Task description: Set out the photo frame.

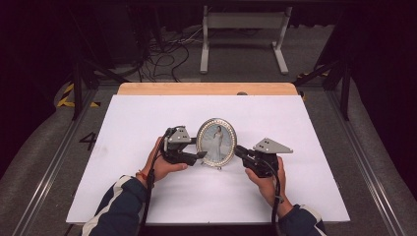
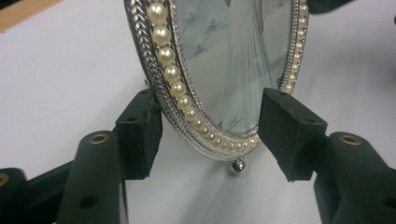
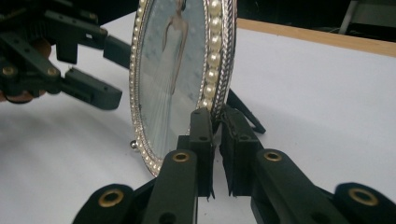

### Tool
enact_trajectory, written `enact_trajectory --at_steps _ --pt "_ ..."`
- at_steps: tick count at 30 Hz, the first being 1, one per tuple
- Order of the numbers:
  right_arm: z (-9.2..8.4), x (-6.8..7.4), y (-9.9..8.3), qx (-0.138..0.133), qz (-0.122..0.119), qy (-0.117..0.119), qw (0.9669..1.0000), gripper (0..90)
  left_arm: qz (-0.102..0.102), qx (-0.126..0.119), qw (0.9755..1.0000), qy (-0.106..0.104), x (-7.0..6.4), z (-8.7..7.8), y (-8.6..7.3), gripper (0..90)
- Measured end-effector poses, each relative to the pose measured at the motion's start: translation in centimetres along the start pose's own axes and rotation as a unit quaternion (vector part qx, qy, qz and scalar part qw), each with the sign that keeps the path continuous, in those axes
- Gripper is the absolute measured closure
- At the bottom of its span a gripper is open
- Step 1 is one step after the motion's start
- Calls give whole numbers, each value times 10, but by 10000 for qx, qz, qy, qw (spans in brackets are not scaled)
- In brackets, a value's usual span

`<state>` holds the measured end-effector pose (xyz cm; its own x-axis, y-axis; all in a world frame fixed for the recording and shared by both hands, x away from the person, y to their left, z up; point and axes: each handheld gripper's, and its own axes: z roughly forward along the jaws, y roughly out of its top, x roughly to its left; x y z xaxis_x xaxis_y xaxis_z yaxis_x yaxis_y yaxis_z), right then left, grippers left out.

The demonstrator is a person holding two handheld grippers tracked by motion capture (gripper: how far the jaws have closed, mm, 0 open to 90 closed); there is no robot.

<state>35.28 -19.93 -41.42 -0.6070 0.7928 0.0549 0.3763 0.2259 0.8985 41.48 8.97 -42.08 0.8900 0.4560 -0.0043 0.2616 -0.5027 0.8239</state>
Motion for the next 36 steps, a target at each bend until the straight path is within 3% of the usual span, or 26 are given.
enact_trajectory --at_steps 4,7,12,15,20,36 --pt "1 1 -2 46 -27 9 10000 819 31 -27 10000 -16 5 -6 -3 571" --pt "1 1 -3 10 -19 -36 10000 836 106 0 9999 8 3 -10 -3 618" --pt "4 1 -2 7 -45 -33 10000 835 131 100 9998 61 0 -12 -5 645" --pt "6 0 0 29 -82 -24 10000 831 312 316 9989 169 -7 -11 -7 639" --pt "7 1 2 40 -210 -86 9997 829 269 312 9989 214 -8 -11 -9 664" --pt "9 -1 5 48 -155 -57 9999 817 393 445 9979 260 -12 -7 -12 670"
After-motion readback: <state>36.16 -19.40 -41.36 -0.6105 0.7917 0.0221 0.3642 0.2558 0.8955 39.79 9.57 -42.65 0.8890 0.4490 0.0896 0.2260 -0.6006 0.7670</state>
